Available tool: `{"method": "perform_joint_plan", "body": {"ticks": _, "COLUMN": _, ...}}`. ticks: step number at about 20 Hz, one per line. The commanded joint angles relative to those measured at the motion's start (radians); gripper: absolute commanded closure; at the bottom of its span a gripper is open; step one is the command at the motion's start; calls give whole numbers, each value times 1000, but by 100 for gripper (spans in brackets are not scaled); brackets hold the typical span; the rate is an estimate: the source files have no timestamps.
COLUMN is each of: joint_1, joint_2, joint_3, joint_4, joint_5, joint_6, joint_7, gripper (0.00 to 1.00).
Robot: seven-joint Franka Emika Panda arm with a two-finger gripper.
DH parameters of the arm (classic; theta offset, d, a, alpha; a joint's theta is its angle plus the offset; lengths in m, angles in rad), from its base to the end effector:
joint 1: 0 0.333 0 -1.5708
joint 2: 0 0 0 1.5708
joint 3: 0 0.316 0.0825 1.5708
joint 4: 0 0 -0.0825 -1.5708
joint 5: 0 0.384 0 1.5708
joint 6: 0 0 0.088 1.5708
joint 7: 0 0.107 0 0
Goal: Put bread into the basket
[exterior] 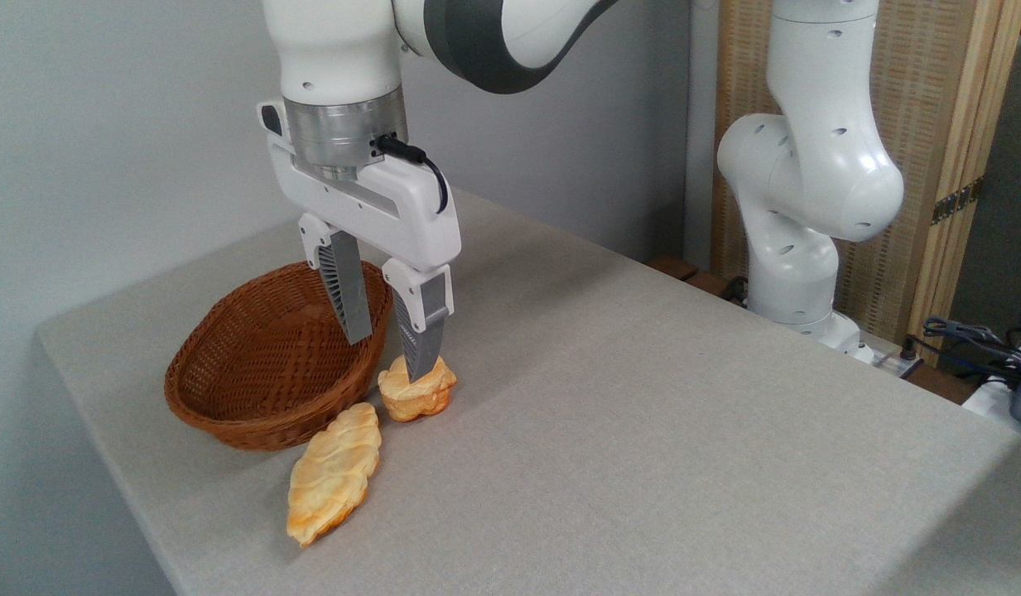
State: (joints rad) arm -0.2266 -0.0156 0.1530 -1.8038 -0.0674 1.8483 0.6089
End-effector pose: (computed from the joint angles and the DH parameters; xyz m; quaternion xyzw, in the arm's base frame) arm 0.5628 -0.0463 0.5465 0.9441 -0.3265 0.0378 0.0247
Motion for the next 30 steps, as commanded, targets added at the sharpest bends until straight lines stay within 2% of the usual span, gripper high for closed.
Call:
{"method": "perform_joint_plan", "body": {"ticks": 1, "joint_1": 0, "joint_2": -4, "joint_3": 5, "joint_4": 15, "joint_5": -9, "joint_6": -35, "joint_7": 17, "gripper": 0}}
{"method": "perform_joint_plan", "body": {"ticks": 25, "joint_1": 0, "joint_2": -4, "joint_3": -3, "joint_4": 15, "joint_5": -9, "joint_6": -37, "joint_7": 19, "gripper": 0}}
{"method": "perform_joint_plan", "body": {"ticks": 30, "joint_1": -27, "joint_2": 0, "joint_3": -7, "joint_4": 8, "joint_5": -9, "joint_6": -35, "joint_7": 17, "gripper": 0}}
